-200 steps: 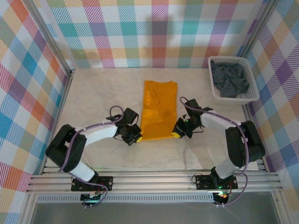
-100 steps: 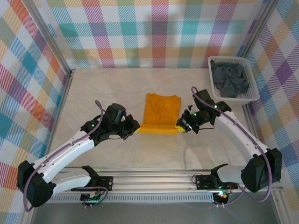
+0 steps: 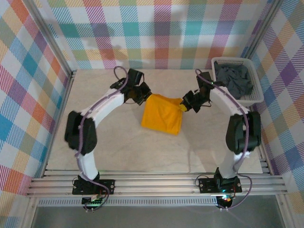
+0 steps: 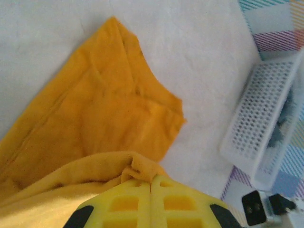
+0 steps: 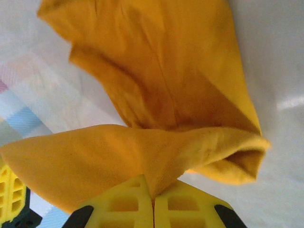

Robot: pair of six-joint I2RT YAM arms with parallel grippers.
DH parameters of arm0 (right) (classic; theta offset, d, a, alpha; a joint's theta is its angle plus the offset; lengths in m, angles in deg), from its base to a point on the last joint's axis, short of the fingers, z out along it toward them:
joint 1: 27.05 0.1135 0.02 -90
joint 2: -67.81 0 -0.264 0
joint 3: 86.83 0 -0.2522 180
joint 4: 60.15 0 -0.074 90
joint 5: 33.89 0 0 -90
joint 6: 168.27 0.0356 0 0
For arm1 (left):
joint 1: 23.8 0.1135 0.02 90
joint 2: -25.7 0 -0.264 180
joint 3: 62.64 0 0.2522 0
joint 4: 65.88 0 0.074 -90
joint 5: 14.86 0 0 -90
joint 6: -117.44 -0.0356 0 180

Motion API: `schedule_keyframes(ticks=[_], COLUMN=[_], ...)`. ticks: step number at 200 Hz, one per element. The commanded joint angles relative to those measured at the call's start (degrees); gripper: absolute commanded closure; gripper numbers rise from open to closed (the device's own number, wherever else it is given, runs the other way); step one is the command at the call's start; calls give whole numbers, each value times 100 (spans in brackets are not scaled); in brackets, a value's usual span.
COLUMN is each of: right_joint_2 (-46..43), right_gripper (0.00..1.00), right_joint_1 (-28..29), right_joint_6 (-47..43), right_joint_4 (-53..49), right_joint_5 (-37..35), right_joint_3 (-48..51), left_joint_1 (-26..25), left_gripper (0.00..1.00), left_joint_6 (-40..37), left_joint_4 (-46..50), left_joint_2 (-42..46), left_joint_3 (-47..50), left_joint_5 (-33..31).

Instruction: Fold and stack the t-shirts

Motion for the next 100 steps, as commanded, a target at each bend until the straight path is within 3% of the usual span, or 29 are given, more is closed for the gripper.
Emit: schedule_keyframes(ticks=[1,16,38,64,100], right_joint_2=[882,1443,1371,613,-1088], right_gripper=[79,66,56,54,52], right_joint_1=[-250,-337,-356,-330,-111], right_joint_6=[-108,-373,-598,-745,-644], right_joint_4=[318,-79,-52,196,1581], right_joint_5=[-3,-197,-509,-626,-274], right_joint_3=[-811,-1539,-1874,-1335,851], left_joint_1=[204,209,144,-52,-770], left_gripper=[93,62,47,47,50], left_joint_6=[-462,-621,-743,-609,679], left_joint_4=[375,469,394,149,-822], left_joint_2=[-1002,-1428,-1172,0,1355], left_joint_3=[-1022,-1617,-1570,-204,2063], left_joint_5=[49,72,-187,-508,-38])
